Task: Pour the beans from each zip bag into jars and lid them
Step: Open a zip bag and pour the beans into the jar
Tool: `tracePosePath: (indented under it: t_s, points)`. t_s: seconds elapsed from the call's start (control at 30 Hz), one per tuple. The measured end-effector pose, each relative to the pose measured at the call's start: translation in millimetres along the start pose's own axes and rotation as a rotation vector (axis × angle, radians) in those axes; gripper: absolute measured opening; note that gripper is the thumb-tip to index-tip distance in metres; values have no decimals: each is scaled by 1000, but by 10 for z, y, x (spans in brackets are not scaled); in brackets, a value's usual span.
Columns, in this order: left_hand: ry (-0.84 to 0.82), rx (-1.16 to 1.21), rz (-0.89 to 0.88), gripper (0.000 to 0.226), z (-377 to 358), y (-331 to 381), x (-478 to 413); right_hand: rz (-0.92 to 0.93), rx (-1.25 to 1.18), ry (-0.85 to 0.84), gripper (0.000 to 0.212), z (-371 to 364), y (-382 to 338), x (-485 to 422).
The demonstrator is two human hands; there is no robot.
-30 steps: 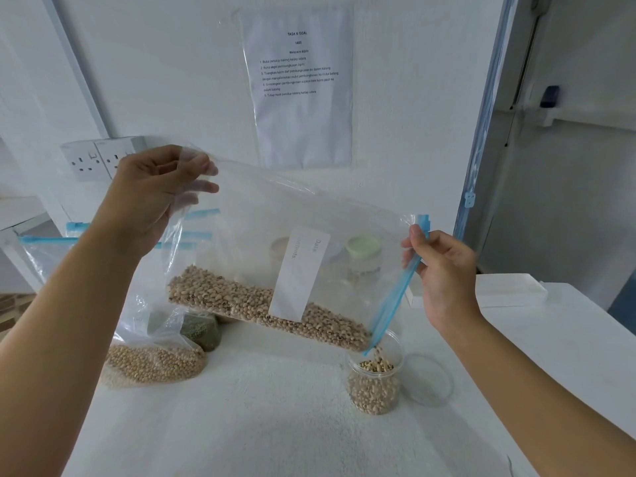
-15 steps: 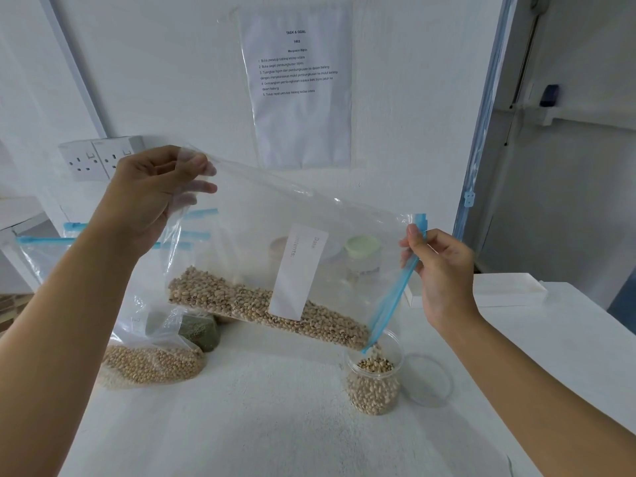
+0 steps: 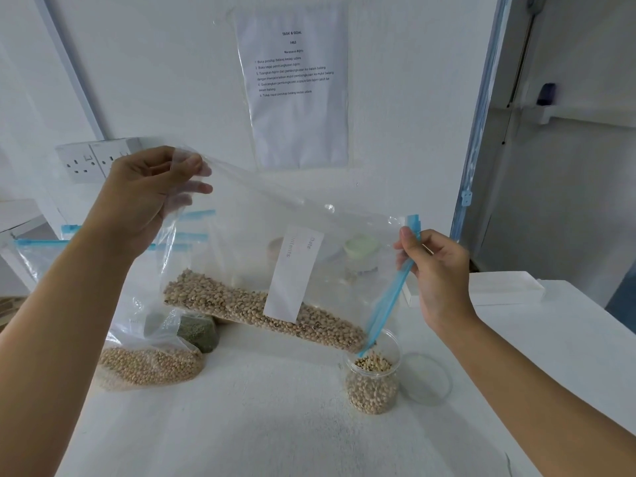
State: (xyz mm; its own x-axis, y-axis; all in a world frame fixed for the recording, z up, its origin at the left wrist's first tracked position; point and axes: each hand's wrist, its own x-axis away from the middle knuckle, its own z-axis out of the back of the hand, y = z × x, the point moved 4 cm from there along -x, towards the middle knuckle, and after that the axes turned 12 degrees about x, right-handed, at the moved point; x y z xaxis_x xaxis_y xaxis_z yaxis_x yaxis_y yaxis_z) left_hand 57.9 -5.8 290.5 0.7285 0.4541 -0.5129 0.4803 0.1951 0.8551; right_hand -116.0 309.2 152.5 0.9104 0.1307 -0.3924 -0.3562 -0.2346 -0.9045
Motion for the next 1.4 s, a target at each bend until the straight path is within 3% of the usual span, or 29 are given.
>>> tracePosePath:
  t_s: [0.73, 0.87, 1.0, 1.4]
  points:
    - [2, 9, 8, 13, -8, 22, 31, 119, 137, -12, 28, 7, -65, 32]
    - [3, -7, 7, 35, -5, 17, 23, 133, 149, -22, 29, 3, -77, 34]
    - [-1, -1, 11, 10, -14, 42, 33, 149, 149, -28, 31, 7, -88, 40]
    - [-10, -4, 14, 9, -54, 69, 53, 140, 153, -111, 37, -30, -102, 0]
